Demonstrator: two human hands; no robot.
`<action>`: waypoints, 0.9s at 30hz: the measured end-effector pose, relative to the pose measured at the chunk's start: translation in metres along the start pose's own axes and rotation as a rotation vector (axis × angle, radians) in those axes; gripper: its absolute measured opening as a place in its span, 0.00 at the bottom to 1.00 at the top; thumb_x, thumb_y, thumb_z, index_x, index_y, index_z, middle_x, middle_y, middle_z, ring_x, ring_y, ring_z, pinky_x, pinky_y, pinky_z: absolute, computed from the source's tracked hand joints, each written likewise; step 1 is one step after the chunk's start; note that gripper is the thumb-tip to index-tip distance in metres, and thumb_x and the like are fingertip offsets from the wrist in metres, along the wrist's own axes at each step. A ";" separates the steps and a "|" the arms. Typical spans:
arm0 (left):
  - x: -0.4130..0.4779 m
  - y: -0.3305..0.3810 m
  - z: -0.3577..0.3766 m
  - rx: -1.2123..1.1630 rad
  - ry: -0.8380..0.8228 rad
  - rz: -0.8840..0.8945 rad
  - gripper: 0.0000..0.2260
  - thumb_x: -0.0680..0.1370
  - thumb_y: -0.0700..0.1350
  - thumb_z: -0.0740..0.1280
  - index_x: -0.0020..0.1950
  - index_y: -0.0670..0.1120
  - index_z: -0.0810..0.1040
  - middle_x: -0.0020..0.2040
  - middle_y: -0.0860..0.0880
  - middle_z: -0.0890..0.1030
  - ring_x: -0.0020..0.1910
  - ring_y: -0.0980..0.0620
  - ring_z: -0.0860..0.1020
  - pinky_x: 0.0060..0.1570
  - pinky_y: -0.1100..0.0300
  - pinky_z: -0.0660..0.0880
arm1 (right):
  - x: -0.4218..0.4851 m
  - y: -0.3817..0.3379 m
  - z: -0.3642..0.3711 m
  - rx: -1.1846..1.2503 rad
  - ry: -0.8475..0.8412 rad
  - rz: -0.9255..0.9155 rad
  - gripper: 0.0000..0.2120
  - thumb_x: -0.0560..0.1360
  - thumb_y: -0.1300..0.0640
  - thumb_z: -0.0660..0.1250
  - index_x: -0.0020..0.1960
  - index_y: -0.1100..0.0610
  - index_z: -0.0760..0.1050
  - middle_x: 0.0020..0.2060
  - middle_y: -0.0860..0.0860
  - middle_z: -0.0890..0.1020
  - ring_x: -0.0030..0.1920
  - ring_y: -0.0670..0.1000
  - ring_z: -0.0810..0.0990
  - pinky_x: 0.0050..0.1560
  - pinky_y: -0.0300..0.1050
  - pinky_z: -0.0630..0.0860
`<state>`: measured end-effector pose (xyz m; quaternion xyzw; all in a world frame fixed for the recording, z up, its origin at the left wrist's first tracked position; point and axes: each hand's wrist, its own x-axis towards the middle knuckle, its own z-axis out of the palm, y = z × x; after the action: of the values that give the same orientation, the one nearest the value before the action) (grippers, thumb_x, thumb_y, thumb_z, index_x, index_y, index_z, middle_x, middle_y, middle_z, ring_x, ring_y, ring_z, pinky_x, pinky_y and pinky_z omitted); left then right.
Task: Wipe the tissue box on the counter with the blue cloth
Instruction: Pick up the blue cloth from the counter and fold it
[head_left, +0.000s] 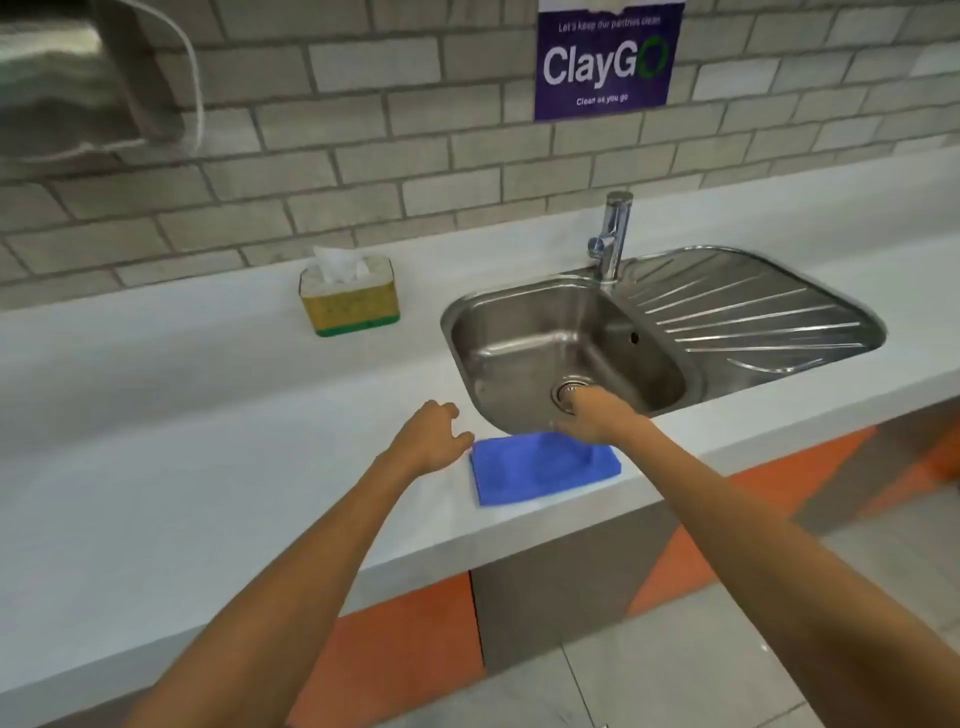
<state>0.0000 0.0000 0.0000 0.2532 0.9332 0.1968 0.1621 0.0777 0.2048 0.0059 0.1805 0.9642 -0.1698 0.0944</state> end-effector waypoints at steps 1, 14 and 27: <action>0.001 0.002 0.007 -0.006 -0.030 -0.029 0.25 0.77 0.50 0.62 0.71 0.41 0.65 0.71 0.40 0.67 0.68 0.42 0.69 0.65 0.54 0.67 | 0.001 0.006 0.003 -0.002 -0.023 0.038 0.20 0.75 0.50 0.62 0.60 0.63 0.73 0.58 0.61 0.78 0.59 0.61 0.76 0.57 0.50 0.72; 0.030 0.011 0.060 0.047 -0.077 -0.147 0.20 0.75 0.48 0.66 0.64 0.41 0.71 0.63 0.41 0.72 0.59 0.44 0.74 0.58 0.54 0.72 | 0.039 0.065 0.020 -0.139 -0.180 0.034 0.20 0.75 0.48 0.61 0.55 0.63 0.76 0.62 0.60 0.73 0.65 0.61 0.67 0.65 0.56 0.68; 0.040 0.015 0.053 -0.514 0.031 -0.309 0.13 0.76 0.45 0.62 0.57 0.40 0.73 0.51 0.45 0.76 0.49 0.47 0.74 0.49 0.56 0.71 | 0.053 0.068 0.014 0.822 -0.120 0.033 0.05 0.74 0.60 0.65 0.43 0.59 0.68 0.45 0.57 0.76 0.47 0.52 0.75 0.46 0.45 0.71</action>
<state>-0.0049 0.0487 -0.0472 0.0556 0.8826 0.4034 0.2347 0.0563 0.2761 -0.0404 0.2082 0.8059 -0.5494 0.0730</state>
